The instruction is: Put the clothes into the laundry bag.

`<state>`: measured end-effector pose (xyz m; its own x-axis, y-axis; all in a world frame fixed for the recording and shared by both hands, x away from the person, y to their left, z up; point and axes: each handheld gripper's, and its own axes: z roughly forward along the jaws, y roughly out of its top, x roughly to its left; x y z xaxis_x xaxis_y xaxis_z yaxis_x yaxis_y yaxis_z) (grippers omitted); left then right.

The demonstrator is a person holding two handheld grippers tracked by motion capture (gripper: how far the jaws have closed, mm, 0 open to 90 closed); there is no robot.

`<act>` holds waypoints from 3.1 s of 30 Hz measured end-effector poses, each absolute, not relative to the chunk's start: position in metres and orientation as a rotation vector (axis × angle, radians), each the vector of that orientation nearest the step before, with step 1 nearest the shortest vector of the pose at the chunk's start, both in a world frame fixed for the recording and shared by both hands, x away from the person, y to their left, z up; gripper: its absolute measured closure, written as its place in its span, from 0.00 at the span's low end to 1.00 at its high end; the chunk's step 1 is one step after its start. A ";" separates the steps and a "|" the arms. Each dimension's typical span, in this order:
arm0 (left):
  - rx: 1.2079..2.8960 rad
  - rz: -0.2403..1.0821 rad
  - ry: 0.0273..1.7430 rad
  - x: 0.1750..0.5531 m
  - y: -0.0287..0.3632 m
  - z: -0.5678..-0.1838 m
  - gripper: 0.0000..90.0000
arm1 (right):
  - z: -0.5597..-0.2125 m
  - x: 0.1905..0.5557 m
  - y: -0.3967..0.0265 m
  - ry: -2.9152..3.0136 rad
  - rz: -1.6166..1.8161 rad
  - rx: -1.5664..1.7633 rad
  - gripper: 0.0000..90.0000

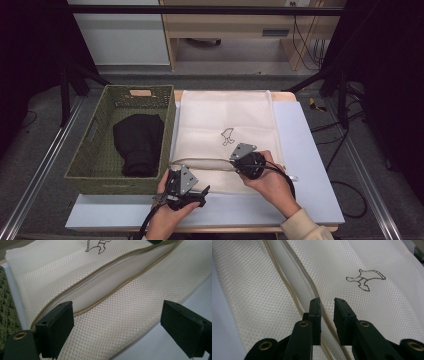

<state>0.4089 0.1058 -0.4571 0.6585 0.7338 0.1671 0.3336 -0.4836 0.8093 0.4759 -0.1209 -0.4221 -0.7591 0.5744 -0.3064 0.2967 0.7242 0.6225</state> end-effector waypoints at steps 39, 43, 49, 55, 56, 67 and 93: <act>2.140 0.618 0.723 0.405 0.086 -0.466 0.29 | -0.358 0.522 -0.097 2.318 0.628 0.598 0.96; 2.150 0.606 0.702 0.405 0.080 -0.467 0.32 | -0.343 0.526 -0.096 2.280 0.631 0.594 0.96; 2.128 0.597 0.702 0.407 0.074 -0.470 0.36 | -0.326 0.530 -0.094 2.238 0.660 0.587 0.97; 2.124 0.589 0.709 0.413 0.070 -0.472 0.38 | -0.315 0.537 -0.095 2.211 0.677 0.574 0.97; 2.123 0.588 0.707 0.413 0.069 -0.473 0.38 | -0.313 0.537 -0.095 2.204 0.681 0.575 0.97; 2.110 0.581 0.700 0.411 0.070 -0.466 0.37 | -0.315 0.534 -0.099 2.166 0.764 0.589 0.97; 2.140 0.671 0.785 0.424 0.121 -0.338 0.14 | -0.340 0.533 -0.112 2.186 0.944 0.611 0.97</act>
